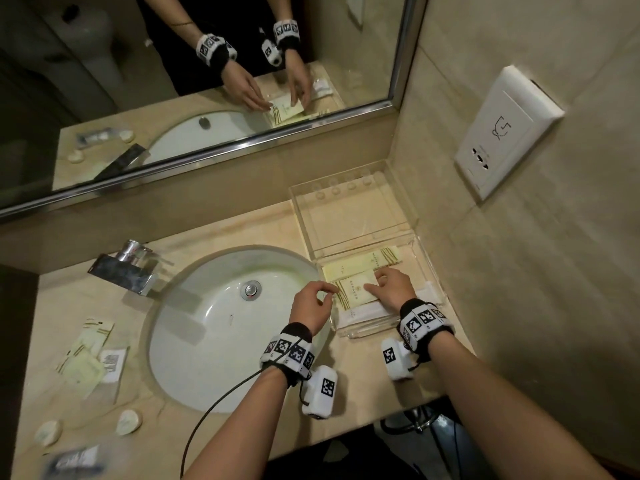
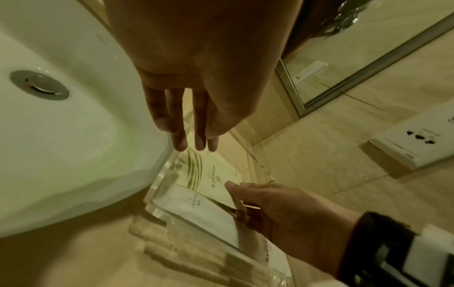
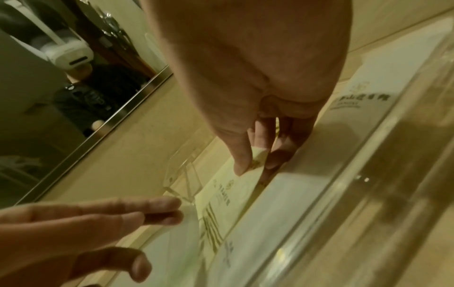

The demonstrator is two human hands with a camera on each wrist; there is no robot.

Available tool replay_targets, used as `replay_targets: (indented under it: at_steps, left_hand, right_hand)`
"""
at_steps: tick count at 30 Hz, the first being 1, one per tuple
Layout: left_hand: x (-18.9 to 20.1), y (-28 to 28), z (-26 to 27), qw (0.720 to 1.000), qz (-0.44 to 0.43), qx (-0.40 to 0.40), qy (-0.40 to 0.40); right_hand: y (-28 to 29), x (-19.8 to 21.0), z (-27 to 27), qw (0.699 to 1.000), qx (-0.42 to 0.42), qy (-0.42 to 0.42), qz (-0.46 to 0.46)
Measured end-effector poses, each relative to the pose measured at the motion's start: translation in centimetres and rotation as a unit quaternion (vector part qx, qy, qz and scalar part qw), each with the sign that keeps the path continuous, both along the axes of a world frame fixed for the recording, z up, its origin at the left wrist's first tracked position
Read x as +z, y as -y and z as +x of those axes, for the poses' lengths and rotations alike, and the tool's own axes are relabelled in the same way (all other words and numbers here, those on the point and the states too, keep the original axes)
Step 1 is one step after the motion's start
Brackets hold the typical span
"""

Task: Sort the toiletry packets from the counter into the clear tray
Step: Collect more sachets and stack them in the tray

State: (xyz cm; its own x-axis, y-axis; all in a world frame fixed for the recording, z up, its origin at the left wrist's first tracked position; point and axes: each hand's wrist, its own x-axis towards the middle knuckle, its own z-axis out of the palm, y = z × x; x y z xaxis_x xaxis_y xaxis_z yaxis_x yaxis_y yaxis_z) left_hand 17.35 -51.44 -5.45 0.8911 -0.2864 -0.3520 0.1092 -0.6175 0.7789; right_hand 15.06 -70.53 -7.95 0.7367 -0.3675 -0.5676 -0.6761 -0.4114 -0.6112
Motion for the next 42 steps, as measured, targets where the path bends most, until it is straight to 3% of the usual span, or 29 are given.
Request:
replay_targets:
  at_steps: [10, 14, 26, 31, 35, 42]
  left_hand:
    - [-1.1, -0.1, -0.3, 0.988, 0.068, -0.138, 0.005]
    - [-1.5, 0.0, -0.1, 0.984, 0.083, -0.152, 0.031]
    - [-1.9, 0.2, 0.3, 0.969, 0.142, -0.200, 0.014]
    - [-0.6, -0.7, 0.5, 0.985, 0.080, -0.149, 0.015]
    - [1.4, -3.3, 0.8, 0.999, -0.009, -0.017, -0.029]
    - [4.4, -11.6, -1.2, 0.983, -0.064, 0.169, -0.040]
  right_hand:
    - [-0.9, -0.2, -0.1, 0.994, 0.020, -0.003, -0.104]
    - [-0.9, -0.1, 0.1, 0.989, 0.056, -0.017, -0.136]
    - [-1.0, -0.3, -0.1, 0.996, 0.019, 0.024, -0.089]
    - [-0.4, 0.3, -0.7, 0.995, 0.001, 0.035, -0.098]
    - [-0.3, 1.9, -0.4, 0.992, -0.040, 0.106, -0.063]
    - [-7.4, 5.5, 3.4, 0.975, 0.074, 0.205, 0.049]
